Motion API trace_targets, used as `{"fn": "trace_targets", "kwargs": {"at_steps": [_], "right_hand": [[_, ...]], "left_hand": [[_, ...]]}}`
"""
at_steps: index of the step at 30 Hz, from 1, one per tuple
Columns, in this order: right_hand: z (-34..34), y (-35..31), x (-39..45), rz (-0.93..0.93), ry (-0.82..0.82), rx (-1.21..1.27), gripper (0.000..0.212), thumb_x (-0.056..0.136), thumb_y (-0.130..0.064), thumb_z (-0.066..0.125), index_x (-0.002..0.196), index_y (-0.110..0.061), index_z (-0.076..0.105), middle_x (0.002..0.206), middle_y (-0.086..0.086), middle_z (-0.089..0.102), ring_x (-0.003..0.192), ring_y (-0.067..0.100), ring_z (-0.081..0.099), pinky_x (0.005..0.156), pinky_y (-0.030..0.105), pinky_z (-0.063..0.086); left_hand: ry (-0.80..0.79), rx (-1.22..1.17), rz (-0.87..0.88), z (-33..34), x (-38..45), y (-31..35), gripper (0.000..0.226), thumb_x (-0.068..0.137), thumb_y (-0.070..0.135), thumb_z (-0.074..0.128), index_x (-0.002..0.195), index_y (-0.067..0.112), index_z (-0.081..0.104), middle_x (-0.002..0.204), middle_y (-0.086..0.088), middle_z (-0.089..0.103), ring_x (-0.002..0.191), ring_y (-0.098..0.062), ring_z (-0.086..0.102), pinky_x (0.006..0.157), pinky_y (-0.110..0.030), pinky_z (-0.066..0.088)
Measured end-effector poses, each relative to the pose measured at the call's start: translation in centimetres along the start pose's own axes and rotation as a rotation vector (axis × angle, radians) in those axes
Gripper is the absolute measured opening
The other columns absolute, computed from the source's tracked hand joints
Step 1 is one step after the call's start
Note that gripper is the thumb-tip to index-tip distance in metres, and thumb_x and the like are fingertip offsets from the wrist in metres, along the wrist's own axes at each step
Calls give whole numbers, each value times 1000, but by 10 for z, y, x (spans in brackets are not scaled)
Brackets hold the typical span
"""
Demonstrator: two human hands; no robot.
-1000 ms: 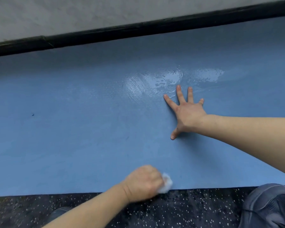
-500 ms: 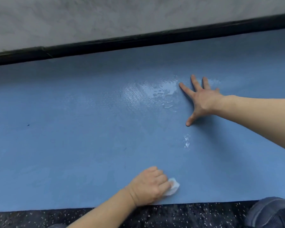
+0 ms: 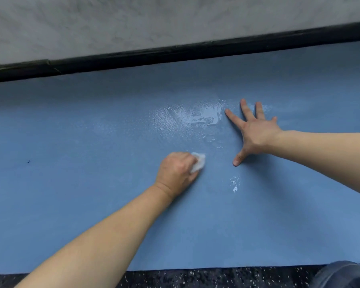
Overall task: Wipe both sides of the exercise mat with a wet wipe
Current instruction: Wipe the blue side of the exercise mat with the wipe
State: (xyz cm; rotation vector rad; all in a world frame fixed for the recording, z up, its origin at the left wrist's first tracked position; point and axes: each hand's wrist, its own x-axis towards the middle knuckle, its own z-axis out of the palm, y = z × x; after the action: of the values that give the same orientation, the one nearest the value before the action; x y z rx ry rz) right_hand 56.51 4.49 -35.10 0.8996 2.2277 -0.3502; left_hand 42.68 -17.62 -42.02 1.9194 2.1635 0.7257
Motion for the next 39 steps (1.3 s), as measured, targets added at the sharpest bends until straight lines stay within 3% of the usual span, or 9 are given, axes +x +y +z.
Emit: {"fn": "trace_targets", "kwargs": {"at_steps": [4,10,15,21,27,32,34,37,39], "right_hand": [[1,1,1,1,-1,-4,172,36,-80,92,155,-52,-29,165,-4,-42,156,41,-27,116,79,20],[2,2,4,-8,-5,4,172,36,-79,93,154,-53,-30,164,-4,-43,156,42,-28,116,80,19],[3,4,5,-13,-2,-1,173,36,-80,92,155,-52,-30,164,-3,-44,155,43,-29,116,81,18],[4,4,8,-13,-4,-21,172,38,-80,91,153,-52,-33,163,-2,-45,155,44,-29,116,81,19],[6,6,9,-29,21,-36,172,37,-83,89,154,-50,-33,163,0,-45,155,45,-27,116,80,22],[7,6,10,-34,33,-47,172,38,-85,87,153,-49,-35,163,1,-44,155,46,-27,115,80,23],[7,6,11,-36,34,-46,172,38,-85,87,153,-49,-35,163,1,-44,155,46,-27,115,80,23],[6,9,11,-40,37,-48,171,38,-86,86,153,-48,-36,163,2,-45,155,46,-26,115,78,24],[8,10,10,-51,52,-62,169,41,-87,84,154,-47,-35,164,1,-42,156,45,-24,115,77,26]], "left_hand": [[-330,30,529,13,7,29,17,89,25,73,79,13,65,66,-8,58,57,-31,51,57,-34,34],[80,164,-278,-15,60,-36,26,87,35,58,69,15,60,64,-8,60,57,-33,60,48,-30,39],[-289,104,469,10,55,9,24,95,35,57,84,15,65,70,-7,59,62,-31,55,55,-33,35],[96,281,-480,-30,104,-66,32,91,37,51,77,11,64,77,-15,66,72,-39,62,59,-37,41],[-359,203,443,4,96,-4,31,96,35,48,81,13,64,70,-7,59,62,-31,55,55,-31,34],[16,403,-544,-45,148,-93,28,93,32,51,87,10,66,88,-17,68,83,-42,62,67,-40,43],[36,279,-413,-33,145,-70,28,90,34,52,85,10,66,85,-17,68,79,-41,62,65,-40,44],[-330,110,250,3,125,-30,27,93,36,62,82,11,64,76,-11,62,68,-33,58,57,-35,42],[-358,153,328,-3,143,-47,31,94,38,56,81,10,63,75,-9,60,67,-32,57,56,-34,41]]}}
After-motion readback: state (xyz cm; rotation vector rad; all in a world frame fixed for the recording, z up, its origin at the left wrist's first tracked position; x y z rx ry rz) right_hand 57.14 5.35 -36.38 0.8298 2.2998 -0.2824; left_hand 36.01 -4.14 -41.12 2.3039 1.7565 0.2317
